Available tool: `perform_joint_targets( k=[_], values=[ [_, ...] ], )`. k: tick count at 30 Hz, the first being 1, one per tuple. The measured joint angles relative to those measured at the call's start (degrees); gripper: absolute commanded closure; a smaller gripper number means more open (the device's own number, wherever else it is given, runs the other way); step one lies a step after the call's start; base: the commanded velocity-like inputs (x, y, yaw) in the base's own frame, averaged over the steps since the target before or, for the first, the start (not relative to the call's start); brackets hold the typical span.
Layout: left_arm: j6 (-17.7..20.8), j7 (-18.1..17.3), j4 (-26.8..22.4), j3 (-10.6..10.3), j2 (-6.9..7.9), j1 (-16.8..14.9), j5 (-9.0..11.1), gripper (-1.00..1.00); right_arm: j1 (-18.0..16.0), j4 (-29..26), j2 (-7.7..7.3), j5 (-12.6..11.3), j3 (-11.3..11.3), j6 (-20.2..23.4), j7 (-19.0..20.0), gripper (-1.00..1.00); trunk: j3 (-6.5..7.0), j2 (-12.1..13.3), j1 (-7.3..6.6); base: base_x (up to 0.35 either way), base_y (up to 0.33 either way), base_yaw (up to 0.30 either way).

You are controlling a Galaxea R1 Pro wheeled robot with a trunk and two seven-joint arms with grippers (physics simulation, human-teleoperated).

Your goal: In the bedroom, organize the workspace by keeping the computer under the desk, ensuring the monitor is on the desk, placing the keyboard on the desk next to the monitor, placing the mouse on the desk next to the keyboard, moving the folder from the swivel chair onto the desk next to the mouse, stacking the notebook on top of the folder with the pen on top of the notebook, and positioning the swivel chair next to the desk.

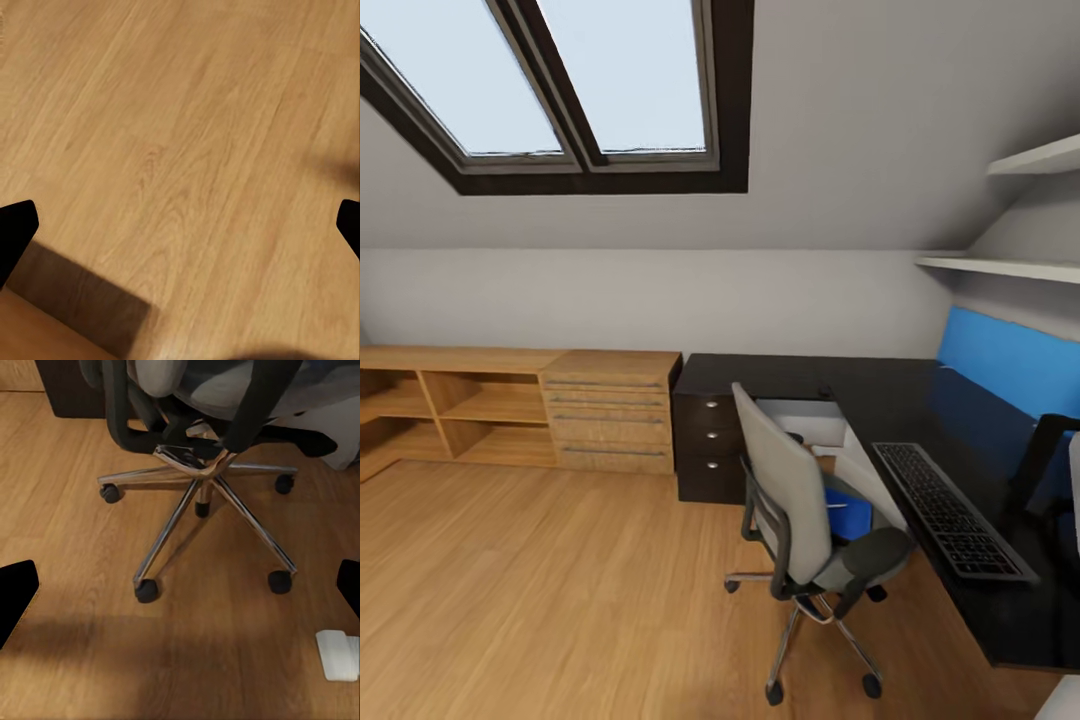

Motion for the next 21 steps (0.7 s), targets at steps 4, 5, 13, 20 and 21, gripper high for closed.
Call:
perform_joint_targets(
  k=[4, 5, 13, 20, 21],
  values=[
    [0.0, 0.0, 0.0, 0.0, -0.19, 0.0, 0.0, -1.00, 0.0, 0.0, 0.00, 0.0, 0.0, 0.0, 0.0, -1.00, -0.72, -1.6, 0.88, 0.000, 0.034, 0.000],
    [0.0, 0.0, 0.0, 0.0, -0.21, 0.0, 0.0, -1.00, 0.0, 0.0, 0.00, 0.0, 0.0, 0.0, 0.0, -1.00, -0.90, -2.0, 1.10, 0.000, 0.013, 0.000],
    [0.3, -0.1, 0.3, -0.2, -0.31, 0.0, -0.2, -1.00, 0.0, 0.0, 0.00, 0.0, 0.0, 0.0, 0.0, -1.00, -2.34, -5.2, 2.87, -0.071, -0.092, 0.000],
    [0.2, -0.1, 0.4, -0.1, -0.28, 0.0, -0.1, -1.00, 0.0, 0.0, 0.01, 0.1, 0.0, 0.0, 0.0, -1.00, -3.60, -8.0, 4.40, -0.062, -0.117, 0.000],
    [0.1, -0.1, 0.4, -0.1, -0.28, 0.0, -0.1, -1.00, 0.0, 0.0, 0.01, 0.1, 0.0, 0.0, 0.0, -1.00, -3.82, -8.4, 4.62, -0.007, -0.017, 0.000]
  ],
)
